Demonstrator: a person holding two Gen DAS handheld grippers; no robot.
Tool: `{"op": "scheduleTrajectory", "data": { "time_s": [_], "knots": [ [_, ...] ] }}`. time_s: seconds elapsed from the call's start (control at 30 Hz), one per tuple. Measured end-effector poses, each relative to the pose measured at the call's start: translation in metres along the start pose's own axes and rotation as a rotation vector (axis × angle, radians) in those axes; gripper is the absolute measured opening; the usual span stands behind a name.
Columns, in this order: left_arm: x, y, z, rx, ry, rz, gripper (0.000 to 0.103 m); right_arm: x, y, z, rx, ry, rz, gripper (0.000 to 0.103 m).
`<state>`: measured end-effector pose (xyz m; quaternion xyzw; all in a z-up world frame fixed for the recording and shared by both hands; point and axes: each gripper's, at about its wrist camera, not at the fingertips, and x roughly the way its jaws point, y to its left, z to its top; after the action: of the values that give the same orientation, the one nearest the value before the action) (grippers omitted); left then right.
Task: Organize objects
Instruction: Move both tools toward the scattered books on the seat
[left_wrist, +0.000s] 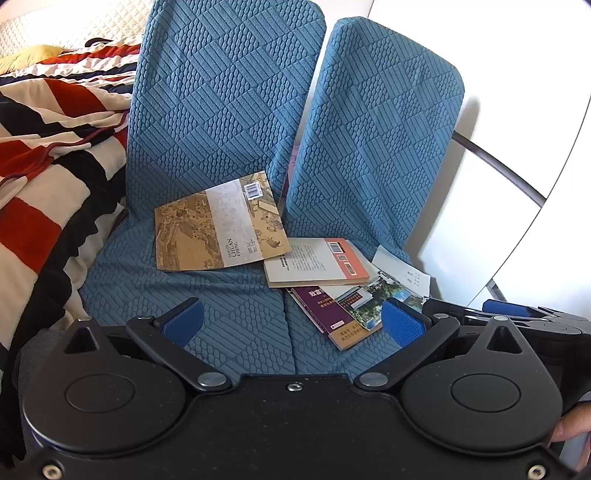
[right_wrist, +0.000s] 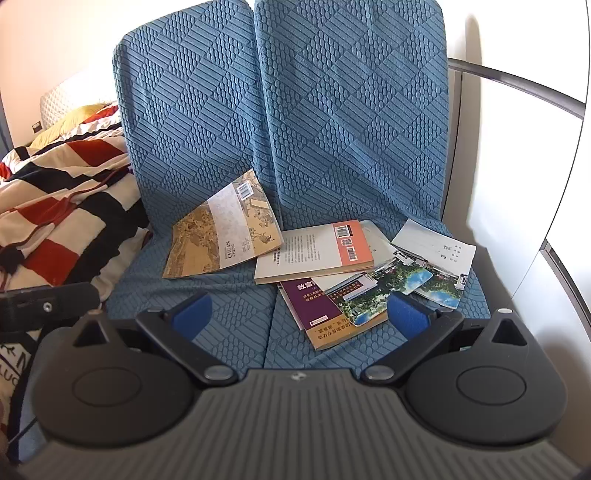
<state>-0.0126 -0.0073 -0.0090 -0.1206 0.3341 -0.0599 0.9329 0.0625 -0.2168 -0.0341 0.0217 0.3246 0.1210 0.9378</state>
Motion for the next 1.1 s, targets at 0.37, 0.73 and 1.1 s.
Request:
{"op": "scheduleTrajectory", "data": {
  "time_s": [0.37,0.73,1.1],
  "knots": [
    [-0.0008,-0.0019,0.0003,-0.012,0.010,-0.007,0.103,-0.0007,0.0000,0.0000,0.001,0.001,0.004,0.103],
    [-0.0005,-0.0038,-0.0030,-0.017,0.021,-0.017,0.103,-0.0019,0.0010,-0.0013,0.000,0.001,-0.001,0.103],
    [0.0037,-0.0072,0.0048,-0.031,0.004,-0.041,0.103,0.0069,-0.0042,0.0023,0.015,0.010,-0.021,0.103]
  ]
}}
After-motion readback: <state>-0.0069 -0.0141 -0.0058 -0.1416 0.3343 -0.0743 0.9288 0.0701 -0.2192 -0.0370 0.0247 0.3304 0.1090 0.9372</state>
